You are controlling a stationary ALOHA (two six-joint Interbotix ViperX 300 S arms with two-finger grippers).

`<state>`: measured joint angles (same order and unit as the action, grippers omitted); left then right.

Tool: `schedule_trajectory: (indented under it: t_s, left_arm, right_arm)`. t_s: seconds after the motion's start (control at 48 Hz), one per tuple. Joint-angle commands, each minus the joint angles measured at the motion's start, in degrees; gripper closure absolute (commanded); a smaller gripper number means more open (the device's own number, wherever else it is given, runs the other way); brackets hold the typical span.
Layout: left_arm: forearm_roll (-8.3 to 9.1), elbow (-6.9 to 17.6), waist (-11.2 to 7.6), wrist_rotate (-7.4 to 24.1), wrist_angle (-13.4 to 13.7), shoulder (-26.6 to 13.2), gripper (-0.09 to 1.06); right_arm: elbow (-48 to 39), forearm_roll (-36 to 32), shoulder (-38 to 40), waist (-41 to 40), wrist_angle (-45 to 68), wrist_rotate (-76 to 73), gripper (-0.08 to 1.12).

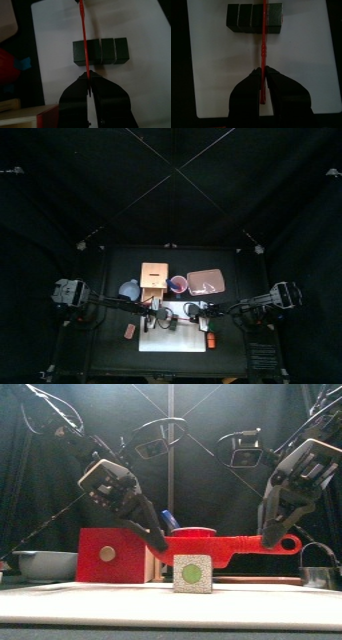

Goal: Place sushi on board then cut the sushi with the knife then place the pieces on the plate
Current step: Cut the sushi into 4 pieces

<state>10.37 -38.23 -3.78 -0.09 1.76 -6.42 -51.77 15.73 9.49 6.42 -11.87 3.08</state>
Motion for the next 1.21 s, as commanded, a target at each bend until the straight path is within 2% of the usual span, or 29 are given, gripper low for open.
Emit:
schedule_trajectory:
  t_s: [0.021, 0.271, 0.667, 0.812, 1.021, 1.208]
  left_arm:
    - [0.0, 0.4, 0.18, 0.2, 0.4, -0.1, 0.59]
    - [0.0, 0.4, 0.18, 0.3, 0.4, -1.5, 0.59]
    - [0.0, 0.8, 0.18, 0.4, 0.9, -1.3, 0.59]
    - [0.7, 2.7, -0.44, 0.4, 3.5, 1.1, 0.58]
    - [4.31, 5.8, -1.93, 0.3, 10.0, 3.6, 0.59]
    - [4.13, 6.2, -3.16, 0.2, 10.4, 3.8, 0.59]
  right_arm:
    - [0.4, 0.0, 0.6, 0.2, 0.0, 0.2, 0.57]
    - [0.6, -1.1, -1.8, 0.0, 0.0, 0.2, 0.57]
    - [1.8, -3.2, -2.8, 0.0, -0.4, 0.2, 0.57]
    - [3.7, -3.8, 0.0, 0.1, -2.7, 0.5, 0.57]
    - [6.4, -7.3, 4.0, 0.2, -8.1, 0.1, 0.57]
    - [6.9, -6.4, 4.5, 1.0, -8.7, 0.0, 0.57]
